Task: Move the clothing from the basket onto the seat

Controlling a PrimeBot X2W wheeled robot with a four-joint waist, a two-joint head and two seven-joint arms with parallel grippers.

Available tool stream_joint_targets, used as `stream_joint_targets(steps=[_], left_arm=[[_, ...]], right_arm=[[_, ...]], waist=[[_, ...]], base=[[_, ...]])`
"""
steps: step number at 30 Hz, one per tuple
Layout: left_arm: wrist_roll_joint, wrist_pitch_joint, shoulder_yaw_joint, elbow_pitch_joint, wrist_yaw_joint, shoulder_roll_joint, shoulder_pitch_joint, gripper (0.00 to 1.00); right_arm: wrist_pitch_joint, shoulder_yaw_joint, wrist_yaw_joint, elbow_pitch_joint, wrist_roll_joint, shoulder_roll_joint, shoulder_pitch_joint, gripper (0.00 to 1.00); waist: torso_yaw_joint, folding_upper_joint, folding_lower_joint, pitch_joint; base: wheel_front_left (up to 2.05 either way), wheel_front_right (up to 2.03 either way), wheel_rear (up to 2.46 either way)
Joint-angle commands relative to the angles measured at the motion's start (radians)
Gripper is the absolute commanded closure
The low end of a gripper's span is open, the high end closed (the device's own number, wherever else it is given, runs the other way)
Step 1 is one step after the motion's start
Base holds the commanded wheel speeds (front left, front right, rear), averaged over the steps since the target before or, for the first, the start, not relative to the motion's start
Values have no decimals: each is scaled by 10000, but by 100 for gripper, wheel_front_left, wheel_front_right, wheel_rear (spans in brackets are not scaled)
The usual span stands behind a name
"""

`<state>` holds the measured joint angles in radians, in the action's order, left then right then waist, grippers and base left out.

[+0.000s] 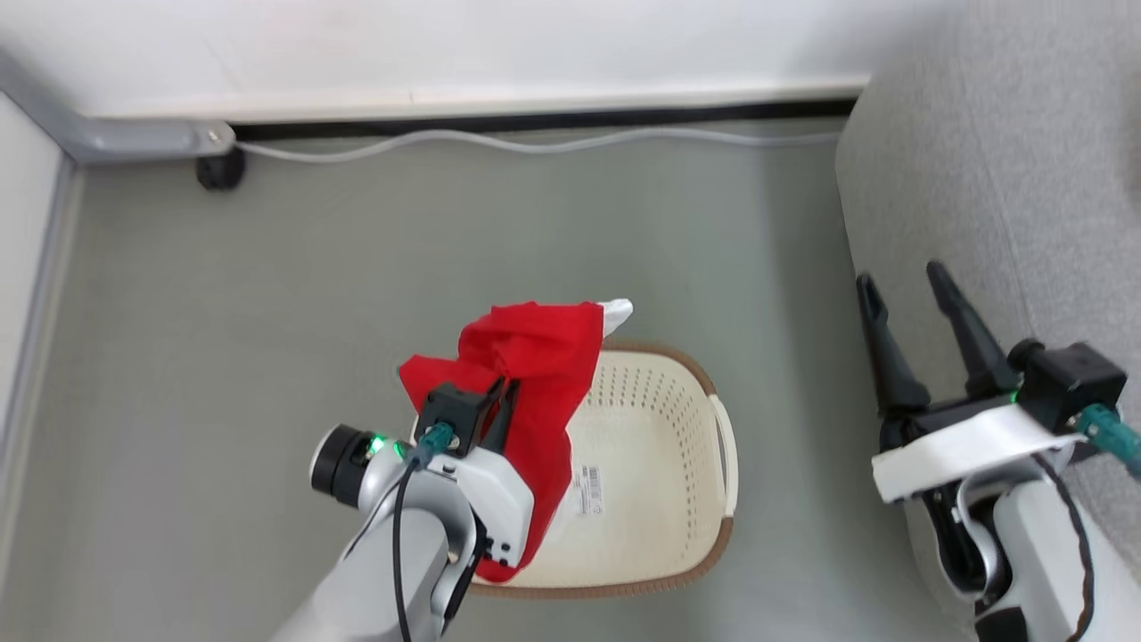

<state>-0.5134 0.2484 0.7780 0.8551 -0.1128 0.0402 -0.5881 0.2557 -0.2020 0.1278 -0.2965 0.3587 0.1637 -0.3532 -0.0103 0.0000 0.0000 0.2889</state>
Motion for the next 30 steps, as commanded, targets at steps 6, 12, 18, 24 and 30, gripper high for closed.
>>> stream_joint_targets(steps=[6,12,18,24,30], left_arm=[[636,133,-1084,-1106,97,227,1071,100],[1158,133,-1749,-1949,241,269,1917,100],[1484,133,-2292,-2726,422,228,2469,100],[1811,133,-2536,-3844,695,161,2390,100],[1850,133,-2405,-4873,984,114,1820,100]], right_arm=[[61,-333,29,-147,-110,-132,816,0],[61,-444,29,-387,-116,-275,1342,0],[61,-461,29,-557,-130,-431,1681,0],[61,-469,29,-588,-171,-533,1754,0],[61,-542,29,-613,-174,-592,1768,0]], waist=[[389,0,0,-1536],[443,0,0,-2195],[531,0,0,-2558],[599,0,0,-2572],[589,0,0,-2484]], base=[[0,0,0],[0,0,0],[0,0,0],[0,0,0],[0,0,0]])
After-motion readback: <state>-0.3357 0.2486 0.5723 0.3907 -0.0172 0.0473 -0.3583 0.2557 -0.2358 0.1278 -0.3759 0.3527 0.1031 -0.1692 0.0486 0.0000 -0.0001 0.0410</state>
